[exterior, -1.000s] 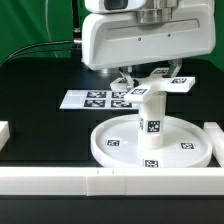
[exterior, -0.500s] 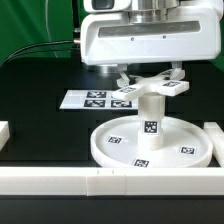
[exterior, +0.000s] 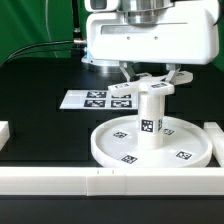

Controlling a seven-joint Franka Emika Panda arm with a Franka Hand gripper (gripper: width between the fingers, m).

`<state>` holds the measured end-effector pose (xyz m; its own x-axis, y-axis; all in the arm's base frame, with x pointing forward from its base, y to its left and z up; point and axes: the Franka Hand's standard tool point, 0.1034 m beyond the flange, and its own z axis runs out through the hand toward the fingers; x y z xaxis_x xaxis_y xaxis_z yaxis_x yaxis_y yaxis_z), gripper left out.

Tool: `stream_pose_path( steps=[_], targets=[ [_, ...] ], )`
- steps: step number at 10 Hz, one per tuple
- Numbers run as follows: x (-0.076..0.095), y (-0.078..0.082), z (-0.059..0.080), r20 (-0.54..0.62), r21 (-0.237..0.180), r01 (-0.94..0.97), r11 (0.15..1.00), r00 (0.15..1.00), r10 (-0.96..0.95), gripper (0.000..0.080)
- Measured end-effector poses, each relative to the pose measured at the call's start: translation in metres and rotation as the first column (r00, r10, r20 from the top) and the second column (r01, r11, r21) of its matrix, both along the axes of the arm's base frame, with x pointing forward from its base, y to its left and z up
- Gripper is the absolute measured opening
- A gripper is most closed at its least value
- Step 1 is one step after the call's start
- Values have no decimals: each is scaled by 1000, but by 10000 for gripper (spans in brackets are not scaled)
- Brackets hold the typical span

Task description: Assemble round table

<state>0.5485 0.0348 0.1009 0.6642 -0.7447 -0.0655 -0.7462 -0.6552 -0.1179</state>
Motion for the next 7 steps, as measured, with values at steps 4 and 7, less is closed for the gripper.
stream_pose_path(
  steps=[4, 7],
  targets=[
    [0, 1, 0, -45, 17, 278, 961, 960, -277, 452],
    [0, 1, 0, -81, 23, 445, 895, 893, -442, 452]
  ],
)
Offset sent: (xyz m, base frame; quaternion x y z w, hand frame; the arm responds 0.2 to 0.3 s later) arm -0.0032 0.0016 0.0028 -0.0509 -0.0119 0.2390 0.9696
